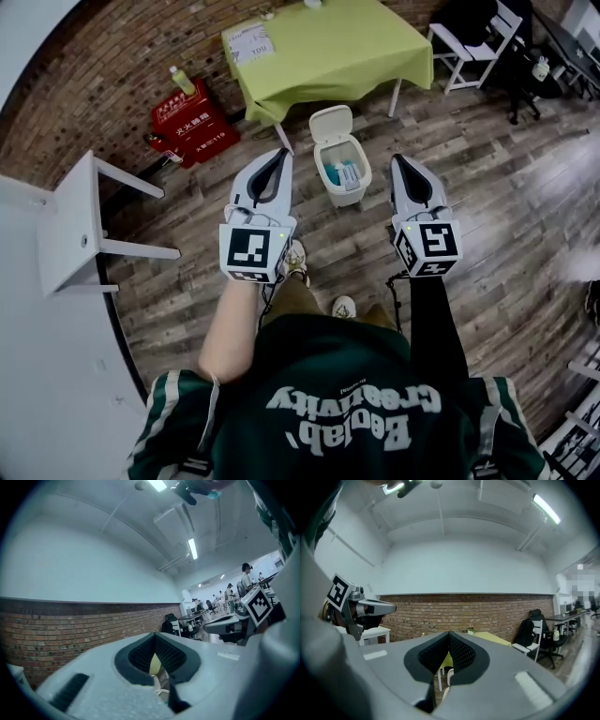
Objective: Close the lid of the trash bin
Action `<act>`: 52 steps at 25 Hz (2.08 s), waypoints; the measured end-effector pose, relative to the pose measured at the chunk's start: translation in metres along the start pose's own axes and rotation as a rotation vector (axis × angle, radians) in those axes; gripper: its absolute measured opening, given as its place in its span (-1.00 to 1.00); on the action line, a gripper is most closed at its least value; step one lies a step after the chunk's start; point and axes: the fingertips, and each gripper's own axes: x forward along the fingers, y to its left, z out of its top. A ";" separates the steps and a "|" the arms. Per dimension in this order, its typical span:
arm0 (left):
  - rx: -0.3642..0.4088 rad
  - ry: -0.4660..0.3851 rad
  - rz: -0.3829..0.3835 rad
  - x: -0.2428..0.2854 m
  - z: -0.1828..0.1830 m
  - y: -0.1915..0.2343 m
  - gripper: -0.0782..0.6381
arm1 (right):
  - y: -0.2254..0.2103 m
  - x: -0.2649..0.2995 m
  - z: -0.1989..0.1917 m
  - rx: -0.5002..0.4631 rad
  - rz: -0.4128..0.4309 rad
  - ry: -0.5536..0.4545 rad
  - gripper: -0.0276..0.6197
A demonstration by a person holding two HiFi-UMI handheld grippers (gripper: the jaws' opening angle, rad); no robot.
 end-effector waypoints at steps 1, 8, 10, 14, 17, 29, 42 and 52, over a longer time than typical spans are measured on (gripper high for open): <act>-0.003 0.000 -0.004 0.004 -0.001 0.001 -0.76 | -0.003 0.002 0.000 0.009 -0.006 -0.005 -0.88; -0.002 -0.018 -0.052 0.041 -0.009 0.025 -0.76 | -0.009 0.036 0.002 -0.032 -0.028 -0.031 -0.88; -0.002 -0.018 -0.068 0.053 -0.015 0.038 -0.76 | -0.008 0.054 0.001 -0.033 -0.034 -0.030 -0.88; -0.009 -0.037 -0.102 0.082 -0.023 0.071 -0.76 | -0.009 0.093 -0.001 -0.011 -0.089 -0.035 -0.88; -0.037 -0.025 -0.128 0.105 -0.038 0.101 -0.76 | -0.017 0.125 -0.005 0.009 -0.158 -0.030 -0.91; -0.060 -0.001 -0.203 0.204 -0.066 0.226 -0.76 | -0.011 0.262 -0.014 -0.006 -0.310 0.086 -0.91; -0.091 -0.024 -0.266 0.265 -0.085 0.297 -0.76 | -0.002 0.349 -0.014 0.066 -0.312 0.097 -0.91; -0.133 -0.002 -0.307 0.302 -0.116 0.311 -0.76 | -0.002 0.389 -0.043 0.068 -0.315 0.162 -0.92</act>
